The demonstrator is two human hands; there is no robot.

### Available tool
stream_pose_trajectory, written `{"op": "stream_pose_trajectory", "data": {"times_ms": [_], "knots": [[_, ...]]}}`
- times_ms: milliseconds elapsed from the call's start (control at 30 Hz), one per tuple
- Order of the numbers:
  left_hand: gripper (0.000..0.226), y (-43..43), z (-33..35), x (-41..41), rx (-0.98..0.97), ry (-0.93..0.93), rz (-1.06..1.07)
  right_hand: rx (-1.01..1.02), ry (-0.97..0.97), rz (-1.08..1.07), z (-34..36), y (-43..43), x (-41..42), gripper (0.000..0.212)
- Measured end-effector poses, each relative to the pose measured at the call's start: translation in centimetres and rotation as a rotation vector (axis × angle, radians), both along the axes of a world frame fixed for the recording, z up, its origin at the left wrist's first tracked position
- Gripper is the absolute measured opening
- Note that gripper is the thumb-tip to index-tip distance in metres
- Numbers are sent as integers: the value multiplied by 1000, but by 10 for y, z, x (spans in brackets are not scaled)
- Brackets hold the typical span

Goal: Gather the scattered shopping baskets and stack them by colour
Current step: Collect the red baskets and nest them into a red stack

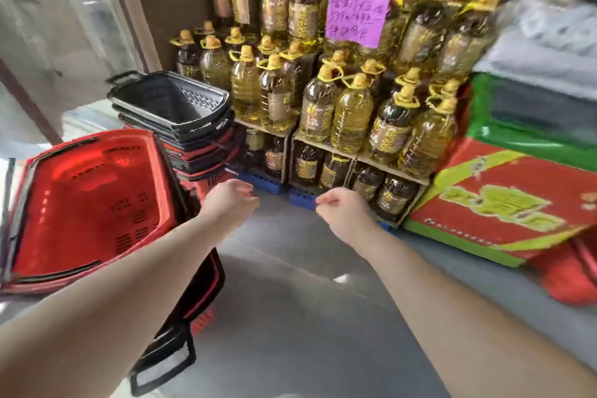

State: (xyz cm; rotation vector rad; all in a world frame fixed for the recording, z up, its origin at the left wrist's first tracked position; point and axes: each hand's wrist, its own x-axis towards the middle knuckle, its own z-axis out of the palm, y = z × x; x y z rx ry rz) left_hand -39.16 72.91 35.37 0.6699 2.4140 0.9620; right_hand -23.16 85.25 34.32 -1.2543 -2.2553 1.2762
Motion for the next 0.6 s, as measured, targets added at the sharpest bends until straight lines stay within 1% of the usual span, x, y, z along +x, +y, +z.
{"op": "stream_pose_trajectory", "data": {"times_ms": [100,200,300,467,600], "knots": [[35,72,9,65,59,15,-140,94,-29,-76,7,52,73,9],[31,138,20,131,109,39,-326,161,-69,-188,9,96,145,9],[32,201,30,195,168,-14,-462,185,-97,-307,11,136,215,8],[34,297,36,286,102,37,-695,194,-110,-551,4,198,317,10],[29,386,21,340,79,-4,-839,150,-87,-736,-9,251,382,17]]}}
